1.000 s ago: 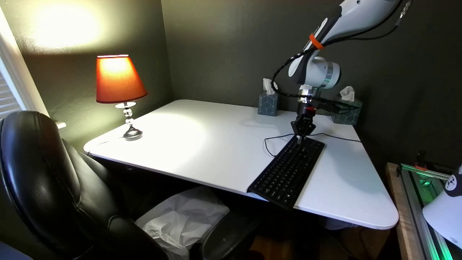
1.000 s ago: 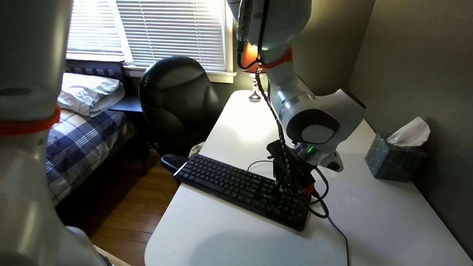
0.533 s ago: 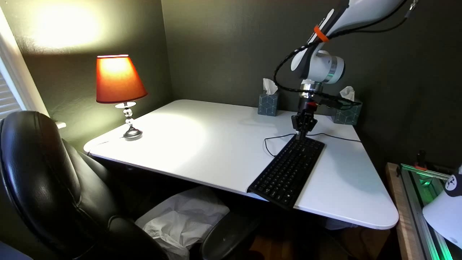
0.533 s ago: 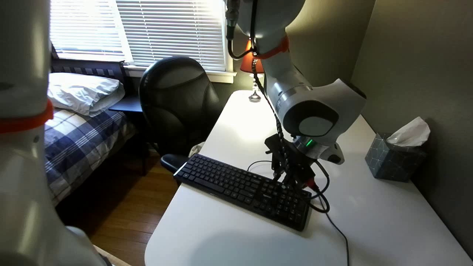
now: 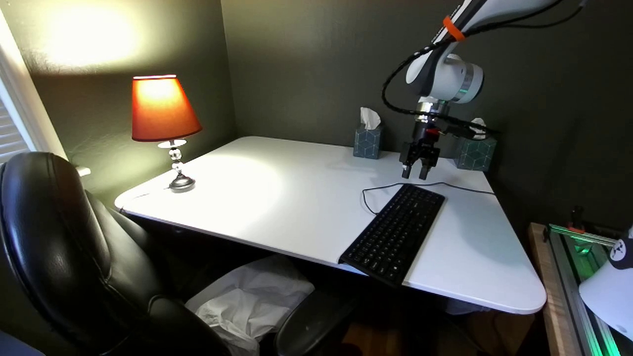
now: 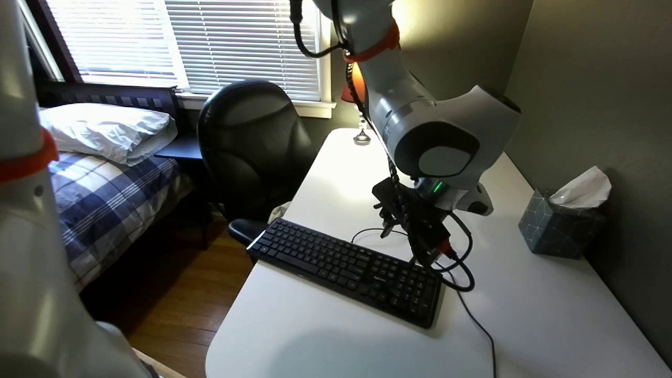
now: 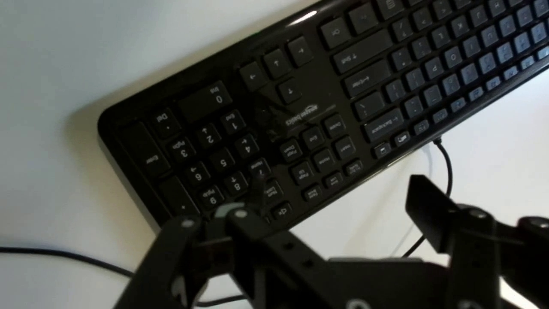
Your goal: Press a button on the right side of the keyboard
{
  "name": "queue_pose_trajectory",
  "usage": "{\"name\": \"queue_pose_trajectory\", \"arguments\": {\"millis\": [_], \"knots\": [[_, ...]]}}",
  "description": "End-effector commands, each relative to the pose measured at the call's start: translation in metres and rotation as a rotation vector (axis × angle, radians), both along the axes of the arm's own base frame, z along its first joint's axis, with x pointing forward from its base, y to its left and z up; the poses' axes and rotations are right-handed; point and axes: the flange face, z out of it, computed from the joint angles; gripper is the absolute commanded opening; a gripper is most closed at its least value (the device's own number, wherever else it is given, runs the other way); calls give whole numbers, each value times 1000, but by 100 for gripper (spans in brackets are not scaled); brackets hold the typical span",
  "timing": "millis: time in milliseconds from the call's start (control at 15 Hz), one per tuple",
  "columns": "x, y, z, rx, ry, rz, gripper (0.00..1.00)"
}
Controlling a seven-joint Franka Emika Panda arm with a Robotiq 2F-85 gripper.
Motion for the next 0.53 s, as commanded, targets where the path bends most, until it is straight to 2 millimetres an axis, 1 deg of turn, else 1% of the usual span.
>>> {"name": "queue_pose_trajectory", "arguments": {"millis": [0, 200, 267, 467], "knots": [[-15, 7, 17, -61, -42, 15, 100], [-21, 10, 30, -97, -68, 19, 100], [-9, 3, 21, -69, -52, 6, 100], [-13, 5, 28, -79, -65, 10, 100]]}}
